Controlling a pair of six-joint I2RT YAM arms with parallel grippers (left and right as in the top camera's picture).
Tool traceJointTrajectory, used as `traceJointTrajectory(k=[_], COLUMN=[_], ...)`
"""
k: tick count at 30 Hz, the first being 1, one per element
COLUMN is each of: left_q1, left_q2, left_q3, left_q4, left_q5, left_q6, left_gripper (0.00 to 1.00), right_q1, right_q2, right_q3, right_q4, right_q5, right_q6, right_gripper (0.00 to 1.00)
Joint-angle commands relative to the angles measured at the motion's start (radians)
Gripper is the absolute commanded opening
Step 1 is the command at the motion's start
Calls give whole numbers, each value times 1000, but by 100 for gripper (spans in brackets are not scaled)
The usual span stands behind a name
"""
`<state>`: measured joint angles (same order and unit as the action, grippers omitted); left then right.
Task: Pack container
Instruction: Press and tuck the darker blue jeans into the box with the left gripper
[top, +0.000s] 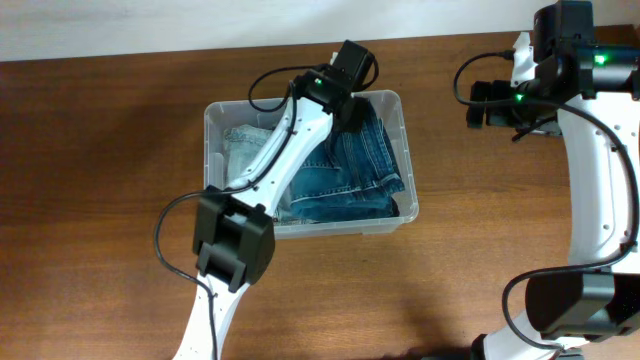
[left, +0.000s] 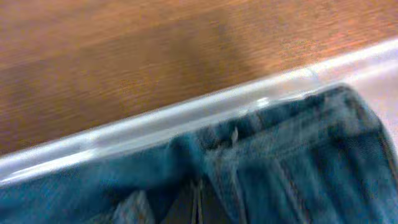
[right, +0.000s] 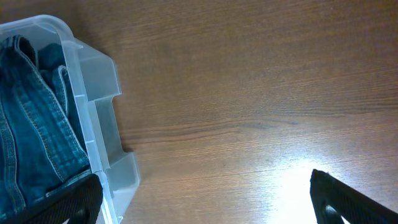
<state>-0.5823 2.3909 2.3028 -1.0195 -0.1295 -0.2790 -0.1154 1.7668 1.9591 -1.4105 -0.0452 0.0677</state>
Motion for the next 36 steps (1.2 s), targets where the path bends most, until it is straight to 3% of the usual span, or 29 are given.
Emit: traceJointTrajectory(k=[1,6,13,27,30,36], left_q1=[-3,-7,-9,-15,-14,-29], left_q2=[-178,-271,-263,-263,-264,-345], left_q3=[34,34,-4,-520,-539,-404], left_q4=[-47,-204,-435,-227,-222,-241], left_q5=[-28,-28,-16,-10,-8,-4], left_q6=[27,18,-18,-49,-49,-49], left_gripper=[1,1,0,0,1,0], right_q1=[-4,-4,-4,-4,-4,-4], right_q2=[-9,-9,-9,-9,-9,-9], right_q3=[6,6,6,6,6,6], right_q4=[1,1,1,1,1,1], right_q5=[5,5,5,5,5,5], right_q6=[0,0,0,0,0,0], right_gripper=[99,99,98,98,99,99])
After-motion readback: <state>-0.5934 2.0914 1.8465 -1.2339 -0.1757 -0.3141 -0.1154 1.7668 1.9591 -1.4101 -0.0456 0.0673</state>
